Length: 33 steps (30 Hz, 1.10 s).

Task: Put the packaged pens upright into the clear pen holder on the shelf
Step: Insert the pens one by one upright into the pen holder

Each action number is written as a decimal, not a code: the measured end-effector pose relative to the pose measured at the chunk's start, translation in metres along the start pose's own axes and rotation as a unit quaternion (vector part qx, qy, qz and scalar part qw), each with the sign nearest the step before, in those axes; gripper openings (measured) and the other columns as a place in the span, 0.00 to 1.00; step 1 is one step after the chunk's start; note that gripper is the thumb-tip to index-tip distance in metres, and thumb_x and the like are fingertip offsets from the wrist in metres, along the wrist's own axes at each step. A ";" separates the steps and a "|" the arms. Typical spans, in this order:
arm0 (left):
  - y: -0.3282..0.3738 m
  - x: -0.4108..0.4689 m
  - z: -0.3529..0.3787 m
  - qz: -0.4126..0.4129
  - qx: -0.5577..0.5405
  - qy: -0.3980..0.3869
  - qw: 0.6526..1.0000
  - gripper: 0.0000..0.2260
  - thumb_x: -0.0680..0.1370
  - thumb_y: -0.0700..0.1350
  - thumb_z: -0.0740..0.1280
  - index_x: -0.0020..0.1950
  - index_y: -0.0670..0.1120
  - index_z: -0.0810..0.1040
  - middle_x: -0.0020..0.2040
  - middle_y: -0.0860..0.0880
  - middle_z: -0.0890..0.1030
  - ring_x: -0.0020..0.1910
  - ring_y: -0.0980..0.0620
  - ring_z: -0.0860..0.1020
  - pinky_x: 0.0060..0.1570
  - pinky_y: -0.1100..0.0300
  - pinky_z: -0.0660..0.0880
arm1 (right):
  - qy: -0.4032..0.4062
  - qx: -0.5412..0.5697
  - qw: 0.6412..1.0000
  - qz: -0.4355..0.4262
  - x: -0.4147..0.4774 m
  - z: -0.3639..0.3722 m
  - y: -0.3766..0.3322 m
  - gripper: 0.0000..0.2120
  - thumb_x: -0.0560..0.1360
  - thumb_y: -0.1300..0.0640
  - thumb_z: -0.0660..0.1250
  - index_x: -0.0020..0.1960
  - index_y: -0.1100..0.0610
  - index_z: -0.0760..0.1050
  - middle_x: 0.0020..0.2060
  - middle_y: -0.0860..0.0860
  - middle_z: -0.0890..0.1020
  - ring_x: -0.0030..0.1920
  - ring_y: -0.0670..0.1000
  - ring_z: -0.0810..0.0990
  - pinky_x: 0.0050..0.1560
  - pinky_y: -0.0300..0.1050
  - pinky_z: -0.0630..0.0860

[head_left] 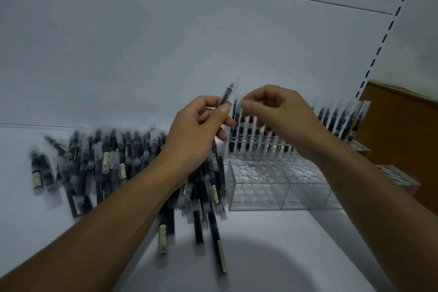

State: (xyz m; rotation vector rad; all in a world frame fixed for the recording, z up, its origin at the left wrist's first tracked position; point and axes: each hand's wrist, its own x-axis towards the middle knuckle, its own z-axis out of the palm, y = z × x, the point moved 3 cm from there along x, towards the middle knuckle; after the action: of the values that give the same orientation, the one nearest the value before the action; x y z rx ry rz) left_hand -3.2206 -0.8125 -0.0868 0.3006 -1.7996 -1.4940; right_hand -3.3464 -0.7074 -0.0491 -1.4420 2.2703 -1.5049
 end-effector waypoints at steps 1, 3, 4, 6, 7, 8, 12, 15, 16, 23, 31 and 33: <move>0.000 0.000 0.001 0.002 0.006 -0.004 1.000 0.06 0.80 0.48 0.64 0.55 0.50 0.77 0.40 0.54 0.84 0.33 0.57 0.77 0.33 0.64 0.73 | -0.014 0.045 0.999 -0.005 -0.004 0.000 -0.005 0.07 0.75 0.50 0.70 0.51 0.51 0.80 0.42 0.48 0.84 0.36 0.43 0.80 0.35 0.35 0.74; -0.002 -0.001 0.003 0.010 0.019 -0.019 1.000 0.04 0.80 0.48 0.64 0.53 0.52 0.77 0.40 0.53 0.84 0.33 0.56 0.78 0.33 0.64 0.74 | -0.032 0.075 0.997 -0.018 -0.007 0.002 -0.011 0.07 0.75 0.50 0.70 0.50 0.51 0.80 0.40 0.45 0.82 0.35 0.42 0.79 0.35 0.34 0.74; -0.002 -0.001 0.004 0.014 0.025 -0.027 0.999 0.04 0.80 0.48 0.64 0.53 0.53 0.77 0.41 0.53 0.84 0.34 0.55 0.79 0.33 0.64 0.74 | -0.033 0.083 0.996 -0.021 -0.008 0.004 -0.012 0.05 0.75 0.51 0.70 0.49 0.52 0.80 0.38 0.44 0.81 0.35 0.42 0.78 0.35 0.34 0.73; -0.002 -0.001 0.006 0.014 0.024 -0.037 0.999 0.04 0.80 0.47 0.64 0.53 0.54 0.77 0.41 0.51 0.84 0.35 0.55 0.80 0.36 0.63 0.76 | -0.023 0.102 0.994 -0.017 -0.009 0.006 -0.013 0.04 0.76 0.53 0.70 0.47 0.53 0.80 0.35 0.42 0.81 0.35 0.42 0.78 0.35 0.35 0.73; -0.003 0.000 0.005 0.008 0.018 -0.043 0.999 0.05 0.80 0.47 0.65 0.54 0.53 0.78 0.42 0.51 0.85 0.36 0.54 0.81 0.38 0.62 0.78 | -0.019 0.114 0.993 -0.012 -0.009 0.005 -0.012 0.04 0.76 0.54 0.70 0.47 0.54 0.80 0.35 0.43 0.81 0.35 0.42 0.79 0.35 0.35 0.74; -0.003 0.000 0.005 0.001 0.019 -0.047 0.999 0.05 0.80 0.47 0.65 0.54 0.53 0.79 0.43 0.50 0.85 0.38 0.54 0.82 0.42 0.61 0.79 | -0.015 0.125 0.992 -0.006 -0.009 0.003 -0.012 0.04 0.77 0.55 0.69 0.48 0.55 0.79 0.36 0.43 0.82 0.36 0.43 0.80 0.36 0.35 0.75; -0.015 0.004 -0.008 0.007 0.256 -0.055 0.965 0.07 0.78 0.56 0.65 0.50 0.56 0.80 0.48 0.58 0.82 0.49 0.59 0.79 0.53 0.60 0.74 | 0.073 0.155 0.985 0.012 -0.002 -0.022 -0.008 0.03 0.78 0.56 0.68 0.48 0.55 0.78 0.42 0.46 0.84 0.39 0.43 0.83 0.38 0.37 0.77; -0.022 0.003 -0.009 0.028 0.430 -0.101 0.897 0.08 0.78 0.56 0.64 0.52 0.56 0.80 0.55 0.57 0.80 0.58 0.55 0.75 0.60 0.53 0.71 | 0.126 0.066 0.990 0.005 0.004 -0.037 0.001 0.05 0.78 0.55 0.68 0.49 0.57 0.77 0.42 0.48 0.84 0.37 0.42 0.82 0.38 0.40 0.77; -0.024 0.002 -0.008 0.030 0.460 -0.118 0.879 0.10 0.78 0.56 0.64 0.54 0.54 0.80 0.56 0.56 0.79 0.58 0.53 0.74 0.61 0.51 0.71 | 0.126 0.033 0.991 0.005 0.005 -0.036 0.005 0.06 0.78 0.54 0.69 0.49 0.57 0.77 0.43 0.50 0.84 0.36 0.43 0.82 0.38 0.41 0.77; -0.028 0.000 -0.008 0.005 0.555 -0.177 0.813 0.17 0.78 0.59 0.61 0.66 0.59 0.75 0.65 0.56 0.75 0.61 0.53 0.74 0.64 0.55 0.69 | 0.121 -0.050 0.991 -0.016 0.017 -0.027 0.008 0.06 0.78 0.53 0.68 0.48 0.55 0.76 0.43 0.50 0.82 0.39 0.48 0.83 0.38 0.40 0.79; -0.029 0.004 -0.011 -0.037 0.563 -0.202 0.800 0.16 0.78 0.58 0.60 0.66 0.62 0.73 0.69 0.55 0.70 0.64 0.51 0.71 0.64 0.55 0.67 | 0.006 -0.180 0.984 0.002 0.023 -0.007 0.009 0.06 0.77 0.52 0.69 0.43 0.51 0.74 0.40 0.49 0.82 0.42 0.49 0.83 0.41 0.43 0.78; -0.029 0.005 -0.014 -0.043 0.570 -0.208 0.794 0.16 0.77 0.59 0.61 0.64 0.63 0.73 0.67 0.54 0.71 0.63 0.50 0.72 0.62 0.55 0.68 | -0.015 -0.184 0.983 0.018 0.022 0.001 0.014 0.07 0.77 0.52 0.69 0.43 0.51 0.74 0.40 0.49 0.82 0.41 0.47 0.84 0.37 0.38 0.75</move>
State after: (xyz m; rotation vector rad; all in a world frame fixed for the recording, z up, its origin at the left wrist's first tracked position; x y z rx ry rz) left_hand -3.2227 -0.8337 -0.1110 0.6641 -2.9228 -0.3139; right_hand -3.3672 -0.7226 -0.0515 -1.4779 2.6435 -1.0828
